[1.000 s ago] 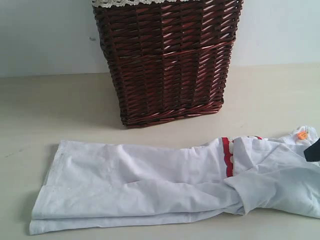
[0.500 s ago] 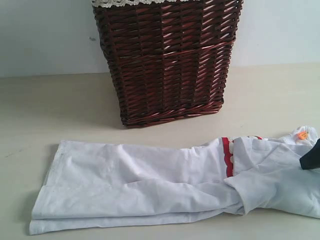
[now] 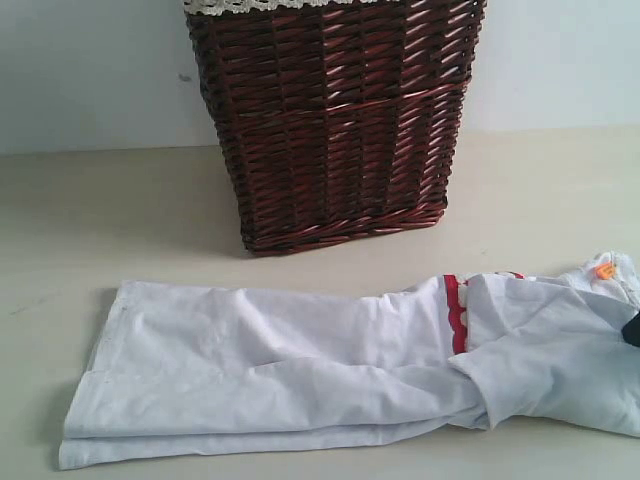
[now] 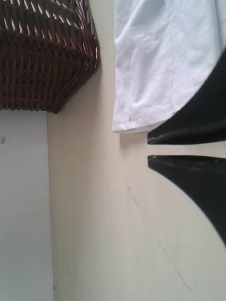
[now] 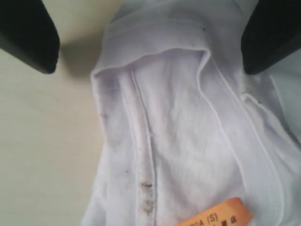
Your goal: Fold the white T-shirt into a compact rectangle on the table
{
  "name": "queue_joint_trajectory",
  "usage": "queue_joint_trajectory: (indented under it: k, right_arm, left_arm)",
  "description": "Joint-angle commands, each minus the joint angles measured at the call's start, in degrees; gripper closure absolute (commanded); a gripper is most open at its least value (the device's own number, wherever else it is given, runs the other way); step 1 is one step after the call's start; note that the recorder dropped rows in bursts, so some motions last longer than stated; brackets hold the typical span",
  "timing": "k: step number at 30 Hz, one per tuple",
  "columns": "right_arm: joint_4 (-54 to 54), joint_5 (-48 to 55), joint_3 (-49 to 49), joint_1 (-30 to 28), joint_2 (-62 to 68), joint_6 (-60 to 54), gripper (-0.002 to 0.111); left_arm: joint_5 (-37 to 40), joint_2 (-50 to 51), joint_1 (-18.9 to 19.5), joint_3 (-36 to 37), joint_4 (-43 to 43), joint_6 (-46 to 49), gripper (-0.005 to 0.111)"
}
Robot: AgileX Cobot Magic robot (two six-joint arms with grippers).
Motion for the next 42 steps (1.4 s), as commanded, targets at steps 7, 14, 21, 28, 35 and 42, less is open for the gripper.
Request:
queue_joint_trajectory:
  k: [7,14,21,28,35,42]
  right_arm:
    - [-0.4,6.88,0.29,-0.14,4.95,-0.11,0.003]
    - [6.17,10.93,0.29,-0.14,5.54,-7.83,0.003]
    - [14.2,19.25,0.29,-0.14,4.12,-12.76,0.003]
    - [14.32,20.36,0.29,-0.14,2.45,-15.21,0.003]
    - [14.55,22.69,0.29,-0.14,2.47,-16.77,0.003]
    - [16.63,22.67,0.29,-0.14,2.47,-16.77,0.003]
  left_arm:
    - [-0.26,-0.37,-0.09,0.02,-0.05,0.04,0.096]
    - [-0.26,-0.37,-0.09,0.02,-0.05,0.04,0.096]
    - [-0.26,-0.37,-0.09,0.02,-0.05,0.04,0.096]
    - [-0.26,-0.37,-0.09,0.02,-0.05,0.04,0.096]
    - [-0.26,-0.37,-0.09,0.02,-0.05,0.04,0.096]
    - [-0.26,-0.37,-0.09,0.02,-0.05,0.04,0.096]
